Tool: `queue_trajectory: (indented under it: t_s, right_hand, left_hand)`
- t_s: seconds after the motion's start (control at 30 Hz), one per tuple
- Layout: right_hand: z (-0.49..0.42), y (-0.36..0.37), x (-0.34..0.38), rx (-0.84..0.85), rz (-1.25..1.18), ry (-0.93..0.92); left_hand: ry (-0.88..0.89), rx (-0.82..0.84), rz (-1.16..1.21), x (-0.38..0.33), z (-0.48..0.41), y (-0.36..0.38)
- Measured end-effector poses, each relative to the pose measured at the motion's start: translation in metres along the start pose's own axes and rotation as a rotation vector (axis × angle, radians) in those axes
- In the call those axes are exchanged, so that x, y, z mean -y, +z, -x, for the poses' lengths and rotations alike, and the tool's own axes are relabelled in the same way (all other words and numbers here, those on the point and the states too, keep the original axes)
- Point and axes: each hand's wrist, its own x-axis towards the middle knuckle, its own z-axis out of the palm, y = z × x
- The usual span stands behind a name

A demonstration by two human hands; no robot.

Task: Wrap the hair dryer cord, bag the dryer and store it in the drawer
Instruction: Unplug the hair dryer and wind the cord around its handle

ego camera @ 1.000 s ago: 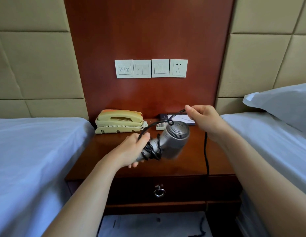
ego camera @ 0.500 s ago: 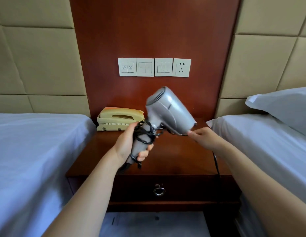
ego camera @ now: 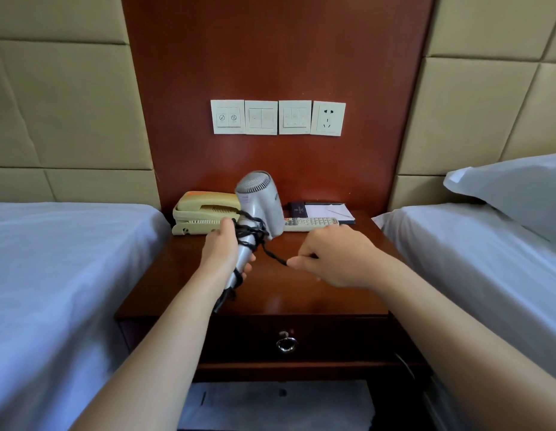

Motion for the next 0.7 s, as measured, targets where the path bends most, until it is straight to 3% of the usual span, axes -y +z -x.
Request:
queue_trajectory:
  t_s: [0.23,0.43,0.7]
  right_hand:
    - [-0.007,0.003,0.022,-0.174,0.222,-0.156]
    - [-0.017,0.006,0.013,-0.064,0.067,-0.179]
    - [-0.022,0.003,-0.008,-0.171,-0.184,-0.163]
  left_hand:
    - [0.082,0.035,-0.238,0.012,0.008,0.016]
    - [0.124,0.208,-0.393,0.012,0.012,0.022]
    - [0.27,0.303,-0.521,0.006,0.032,0.023]
